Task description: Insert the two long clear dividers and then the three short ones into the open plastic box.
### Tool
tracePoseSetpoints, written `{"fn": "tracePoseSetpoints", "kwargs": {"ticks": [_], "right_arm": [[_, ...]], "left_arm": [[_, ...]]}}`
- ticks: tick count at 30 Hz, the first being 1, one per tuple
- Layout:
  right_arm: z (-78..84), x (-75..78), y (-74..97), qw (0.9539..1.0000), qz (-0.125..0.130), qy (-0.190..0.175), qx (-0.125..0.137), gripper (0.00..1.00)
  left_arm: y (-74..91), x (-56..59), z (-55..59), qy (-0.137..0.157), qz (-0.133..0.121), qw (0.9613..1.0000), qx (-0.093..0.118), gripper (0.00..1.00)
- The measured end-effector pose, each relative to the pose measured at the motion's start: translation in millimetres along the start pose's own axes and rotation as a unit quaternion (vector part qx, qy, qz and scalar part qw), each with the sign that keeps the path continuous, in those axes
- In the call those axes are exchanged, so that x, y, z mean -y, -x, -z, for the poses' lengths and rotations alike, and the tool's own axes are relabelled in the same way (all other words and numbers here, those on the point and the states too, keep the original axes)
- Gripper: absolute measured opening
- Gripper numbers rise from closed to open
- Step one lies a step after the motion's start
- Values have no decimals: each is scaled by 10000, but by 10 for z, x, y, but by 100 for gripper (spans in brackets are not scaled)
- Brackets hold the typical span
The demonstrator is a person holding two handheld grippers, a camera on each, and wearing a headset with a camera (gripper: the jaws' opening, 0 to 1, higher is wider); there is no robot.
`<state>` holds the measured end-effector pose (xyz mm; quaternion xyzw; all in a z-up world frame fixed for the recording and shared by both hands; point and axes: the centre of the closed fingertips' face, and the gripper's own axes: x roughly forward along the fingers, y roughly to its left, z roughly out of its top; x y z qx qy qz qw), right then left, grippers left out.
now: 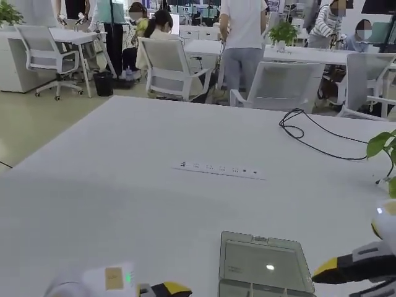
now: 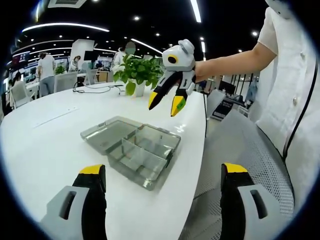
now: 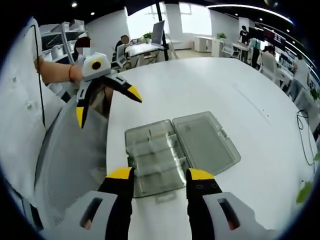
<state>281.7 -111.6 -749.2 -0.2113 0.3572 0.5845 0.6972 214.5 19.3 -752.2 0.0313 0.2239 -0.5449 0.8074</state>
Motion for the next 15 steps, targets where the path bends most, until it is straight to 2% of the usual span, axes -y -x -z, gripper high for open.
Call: {"fn": "tracePoseSetpoints", "kwargs": {"ticks": [6,8,12,15], "right_arm": [[357,10,117,9994,49,9,-350,46],[502,5,136,9984,32,95,-562,47],[802,4,151,9947,0,249,-1000,48],[935,-34,141,9918,-27,350,-1228,48]], "left_arm": [[4,-6,2,-8,-6,10000,-7,97],[6,-9,5,-13,-13,10000,-13,98],[10,-14,2,-5,-20,10000,-8,98],[10,-22,11,-11,-27,10000,-27,98]]}}
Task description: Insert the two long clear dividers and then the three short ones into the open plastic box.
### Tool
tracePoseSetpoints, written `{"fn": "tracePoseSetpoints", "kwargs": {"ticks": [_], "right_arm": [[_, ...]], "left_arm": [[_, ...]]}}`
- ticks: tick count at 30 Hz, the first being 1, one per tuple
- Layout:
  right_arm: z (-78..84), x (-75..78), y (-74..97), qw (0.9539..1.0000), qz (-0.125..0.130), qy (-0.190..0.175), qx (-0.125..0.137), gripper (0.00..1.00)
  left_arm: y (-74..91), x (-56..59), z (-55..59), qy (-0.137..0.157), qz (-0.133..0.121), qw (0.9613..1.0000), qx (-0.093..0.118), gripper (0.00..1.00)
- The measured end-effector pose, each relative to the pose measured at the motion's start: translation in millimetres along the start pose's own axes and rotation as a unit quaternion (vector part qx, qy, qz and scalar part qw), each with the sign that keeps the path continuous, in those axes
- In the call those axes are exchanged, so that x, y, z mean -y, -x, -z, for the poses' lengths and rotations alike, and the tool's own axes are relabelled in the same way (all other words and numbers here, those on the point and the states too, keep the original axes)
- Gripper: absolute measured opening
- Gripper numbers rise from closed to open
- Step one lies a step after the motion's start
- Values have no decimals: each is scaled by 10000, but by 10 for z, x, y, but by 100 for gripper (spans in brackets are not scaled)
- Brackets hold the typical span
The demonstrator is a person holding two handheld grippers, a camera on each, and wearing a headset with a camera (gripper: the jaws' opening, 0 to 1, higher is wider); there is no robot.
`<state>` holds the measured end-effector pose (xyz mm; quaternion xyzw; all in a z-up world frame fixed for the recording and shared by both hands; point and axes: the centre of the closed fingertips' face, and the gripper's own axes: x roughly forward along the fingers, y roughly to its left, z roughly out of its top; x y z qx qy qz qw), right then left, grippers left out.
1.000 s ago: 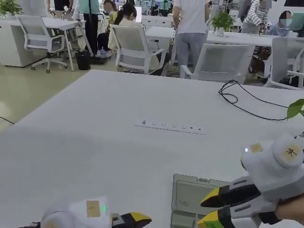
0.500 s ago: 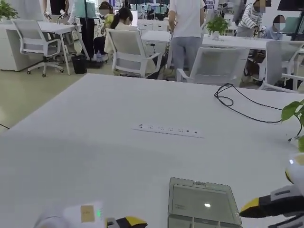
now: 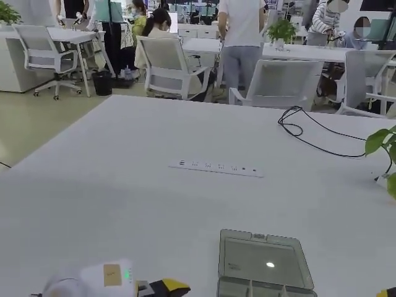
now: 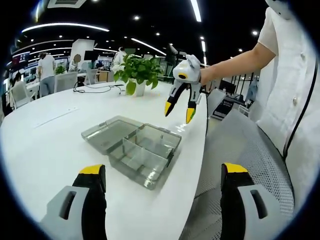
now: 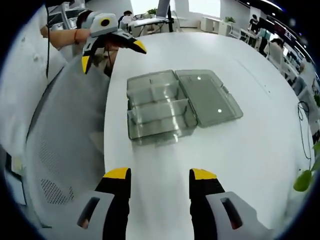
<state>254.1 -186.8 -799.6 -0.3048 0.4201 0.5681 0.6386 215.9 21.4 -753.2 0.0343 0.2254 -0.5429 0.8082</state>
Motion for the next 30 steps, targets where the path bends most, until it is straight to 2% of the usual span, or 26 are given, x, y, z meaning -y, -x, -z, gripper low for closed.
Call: {"fn": "tracePoseSetpoints", "kwargs": {"ticks": [4,7,13,18,30], "right_arm": [[218,-45,-65,9982,-18,337,-496,48],[401,-39,-155,9949,-21,578,-832,48],[609,7,-270,9909,4,753,-1116,47],[675,43,-290,9891,9,828,-1215,45],[695,99,-294,9884,183,904,-1205,40]], "left_arm": [[-1,-2,0,33,-8,10000,8,98],[-2,3,8,33,9,10000,-10,98],[2,-7,14,61,4,10000,-19,98],[-1,-10,19,78,11,10000,-25,98],[-5,-19,5,122,1,9999,6,98]]}}
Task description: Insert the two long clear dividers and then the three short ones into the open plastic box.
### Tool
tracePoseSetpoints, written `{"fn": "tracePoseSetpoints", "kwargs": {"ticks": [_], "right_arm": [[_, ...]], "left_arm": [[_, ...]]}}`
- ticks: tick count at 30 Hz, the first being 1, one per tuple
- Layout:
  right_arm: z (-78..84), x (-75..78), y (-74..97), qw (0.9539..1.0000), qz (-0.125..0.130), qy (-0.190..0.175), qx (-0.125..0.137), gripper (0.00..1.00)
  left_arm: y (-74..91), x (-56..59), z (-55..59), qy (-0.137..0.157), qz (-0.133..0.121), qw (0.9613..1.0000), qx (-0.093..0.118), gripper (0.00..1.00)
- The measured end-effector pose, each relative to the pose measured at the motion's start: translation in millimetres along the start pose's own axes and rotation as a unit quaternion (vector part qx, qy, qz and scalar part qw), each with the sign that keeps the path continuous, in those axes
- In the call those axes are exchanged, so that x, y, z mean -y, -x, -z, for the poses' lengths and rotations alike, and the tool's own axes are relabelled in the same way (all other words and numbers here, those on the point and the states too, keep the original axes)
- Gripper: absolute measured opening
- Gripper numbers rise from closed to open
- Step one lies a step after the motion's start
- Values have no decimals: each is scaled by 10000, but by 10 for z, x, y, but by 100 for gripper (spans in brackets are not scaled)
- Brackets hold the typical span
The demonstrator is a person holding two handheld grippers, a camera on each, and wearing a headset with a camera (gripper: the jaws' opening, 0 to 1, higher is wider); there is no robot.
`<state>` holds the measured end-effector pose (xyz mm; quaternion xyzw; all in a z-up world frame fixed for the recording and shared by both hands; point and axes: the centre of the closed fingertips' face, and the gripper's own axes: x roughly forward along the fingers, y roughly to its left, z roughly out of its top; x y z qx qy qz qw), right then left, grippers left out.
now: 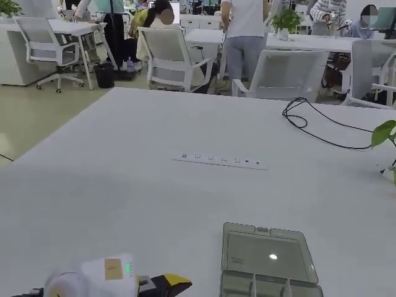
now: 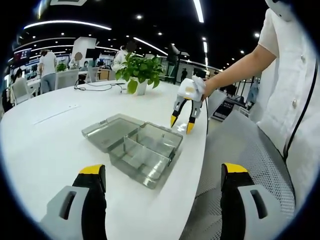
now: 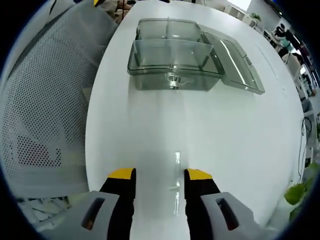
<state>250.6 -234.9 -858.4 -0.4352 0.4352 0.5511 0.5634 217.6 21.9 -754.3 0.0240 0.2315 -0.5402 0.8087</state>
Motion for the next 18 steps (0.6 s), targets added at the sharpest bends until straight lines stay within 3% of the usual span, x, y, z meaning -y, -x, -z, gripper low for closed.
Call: {"fn": "tracePoseSetpoints", "kwargs": {"ticks": [7,18], "right_arm": [[-8,-11,-1,10000,-11,75,-27,33],[-16,-21,15,9999,-3,64,-82,33]], "left_arm": [[-9,8,5,10,13,10000,-3,98],[21,12,7,10,-11,10000,-12,97]]}}
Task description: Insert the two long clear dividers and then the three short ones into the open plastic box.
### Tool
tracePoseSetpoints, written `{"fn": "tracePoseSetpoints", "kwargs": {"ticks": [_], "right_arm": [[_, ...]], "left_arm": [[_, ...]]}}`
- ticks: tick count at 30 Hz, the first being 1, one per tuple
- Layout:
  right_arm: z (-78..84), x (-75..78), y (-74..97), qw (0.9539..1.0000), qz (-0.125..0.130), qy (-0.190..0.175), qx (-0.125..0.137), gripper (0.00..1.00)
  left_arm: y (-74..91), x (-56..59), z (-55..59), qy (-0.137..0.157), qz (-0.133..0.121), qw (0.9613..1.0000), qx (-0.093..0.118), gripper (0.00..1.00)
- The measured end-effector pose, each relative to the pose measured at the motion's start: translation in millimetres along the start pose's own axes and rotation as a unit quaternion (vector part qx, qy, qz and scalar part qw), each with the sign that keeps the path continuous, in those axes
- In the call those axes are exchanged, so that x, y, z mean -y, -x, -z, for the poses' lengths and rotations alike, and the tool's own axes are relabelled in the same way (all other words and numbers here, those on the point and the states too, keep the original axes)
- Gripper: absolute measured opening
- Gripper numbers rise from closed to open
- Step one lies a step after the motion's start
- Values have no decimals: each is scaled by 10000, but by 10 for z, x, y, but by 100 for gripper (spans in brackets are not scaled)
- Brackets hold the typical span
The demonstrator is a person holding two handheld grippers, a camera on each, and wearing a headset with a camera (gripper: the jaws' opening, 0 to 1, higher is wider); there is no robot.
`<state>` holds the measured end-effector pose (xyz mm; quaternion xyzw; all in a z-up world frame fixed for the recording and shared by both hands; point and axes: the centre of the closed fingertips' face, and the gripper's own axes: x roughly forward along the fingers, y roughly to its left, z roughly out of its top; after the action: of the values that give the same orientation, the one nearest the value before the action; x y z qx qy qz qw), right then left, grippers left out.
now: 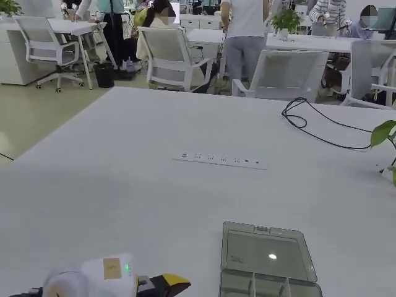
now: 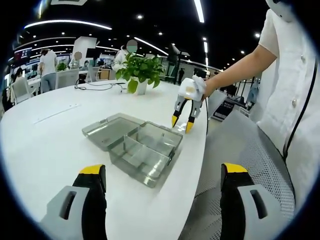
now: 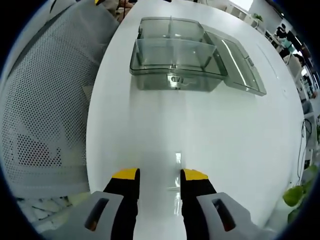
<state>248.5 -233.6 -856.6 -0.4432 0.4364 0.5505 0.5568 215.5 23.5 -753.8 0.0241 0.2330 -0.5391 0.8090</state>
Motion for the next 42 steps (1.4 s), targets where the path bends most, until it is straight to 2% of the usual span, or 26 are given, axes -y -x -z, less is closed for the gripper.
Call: {"fn": "tracePoseSetpoints", "kwargs": {"ticks": [5,12,16,20,25,30,31,33,34,36,37,38,42], "right_arm": [[-24,-10,21,10000,57,-2,43,33],[-127,12,146,9994,250,-116,231,33],[-235,48,260,9982,437,-155,389,33],[-386,62,396,9966,616,-162,530,33],[-603,72,572,9943,849,20,640,33],[-799,81,713,9921,1019,140,716,33],[-854,83,753,9914,1069,171,740,33],[-949,85,816,9900,1140,203,799,33],[-1013,77,854,9892,1177,228,845,33],[-1089,62,897,9882,1215,272,889,33],[-1124,59,917,9878,1237,290,903,33],[-1170,60,943,9870,1273,318,931,33],[-1320,48,1035,9849,1353,367,1011,33]], "left_arm": [[22,-14,-22,-20,-33,10000,10,97],[47,-31,-114,40,-93,9999,110,96],[49,-58,-216,190,-122,9993,281,95],[34,-50,-279,233,-117,9992,297,93],[-36,-7,-414,563,-27,9975,415,89],[-114,17,-478,715,23,9967,379,83],[-135,14,-473,852,12,9959,313,81],[-166,41,-567,990,103,9938,503,79],[-180,32,-602,1231,64,9909,549,77],[-205,45,-688,1444,134,9869,705,73],[-210,42,-699,1489,130,9861,722,72],[-225,43,-729,1635,150,9834,766,70],[-285,71,-756,1819,253,9805,695,65]]}}
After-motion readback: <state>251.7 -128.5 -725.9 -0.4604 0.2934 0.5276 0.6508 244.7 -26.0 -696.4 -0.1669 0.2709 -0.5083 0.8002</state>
